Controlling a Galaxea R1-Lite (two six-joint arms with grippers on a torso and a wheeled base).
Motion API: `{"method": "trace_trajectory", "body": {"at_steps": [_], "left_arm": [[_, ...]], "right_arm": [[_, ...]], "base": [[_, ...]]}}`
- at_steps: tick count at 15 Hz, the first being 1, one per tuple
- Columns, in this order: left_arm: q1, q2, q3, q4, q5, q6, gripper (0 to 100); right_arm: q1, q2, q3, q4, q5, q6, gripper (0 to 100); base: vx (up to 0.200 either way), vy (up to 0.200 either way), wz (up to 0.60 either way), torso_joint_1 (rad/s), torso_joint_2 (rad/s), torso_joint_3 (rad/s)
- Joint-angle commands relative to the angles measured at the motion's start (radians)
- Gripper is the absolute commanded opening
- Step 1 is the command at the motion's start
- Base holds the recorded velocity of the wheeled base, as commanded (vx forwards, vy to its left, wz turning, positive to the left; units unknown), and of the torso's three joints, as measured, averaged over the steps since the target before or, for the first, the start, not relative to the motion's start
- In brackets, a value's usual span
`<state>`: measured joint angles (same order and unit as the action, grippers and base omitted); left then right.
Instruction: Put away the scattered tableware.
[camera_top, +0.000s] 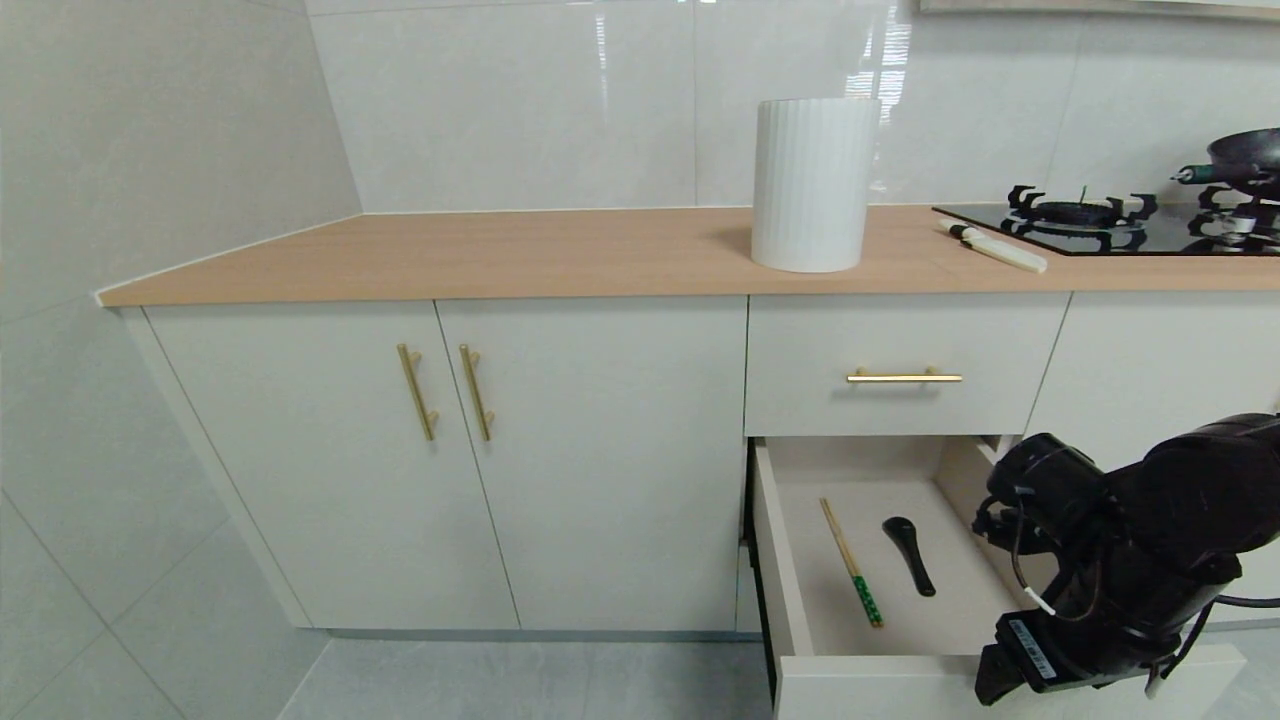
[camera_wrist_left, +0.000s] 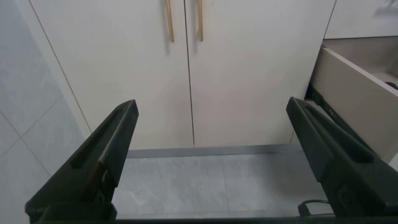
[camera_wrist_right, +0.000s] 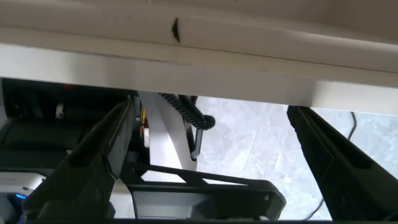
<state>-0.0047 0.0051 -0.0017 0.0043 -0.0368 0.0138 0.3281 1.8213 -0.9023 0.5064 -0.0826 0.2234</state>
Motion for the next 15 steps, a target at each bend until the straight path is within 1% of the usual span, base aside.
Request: {"method": "trace_trajectory", "body": {"at_steps": [1,5,12,15], "left_arm": [[0.000,0.001,0.000,0.000,0.000,0.000,100],[0.000,0.001,0.000,0.000,0.000,0.000,100],[0.000,0.001,0.000,0.000,0.000,0.000,100],[0.000,0.001,0.000,0.000,0.000,0.000,100]], "right_arm": [[-0.004,-0.002,0.003,-0.006,0.000,-0.001,100],[-0.006,0.001,0.010,-0.037,-0.020,0.001,100],[-0.020,0.009,0.025,-0.103,-0.026,0.019,100],[-0.034,0.026,0.053,-0.201,-0.034,0.037,100]], "base": [[0.000,0.000,0.00,0.000,0.00,0.000],[0.000,0.000,0.00,0.000,0.00,0.000],[0.000,0.000,0.00,0.000,0.00,0.000],[0.000,0.000,0.00,0.000,0.00,0.000]]}}
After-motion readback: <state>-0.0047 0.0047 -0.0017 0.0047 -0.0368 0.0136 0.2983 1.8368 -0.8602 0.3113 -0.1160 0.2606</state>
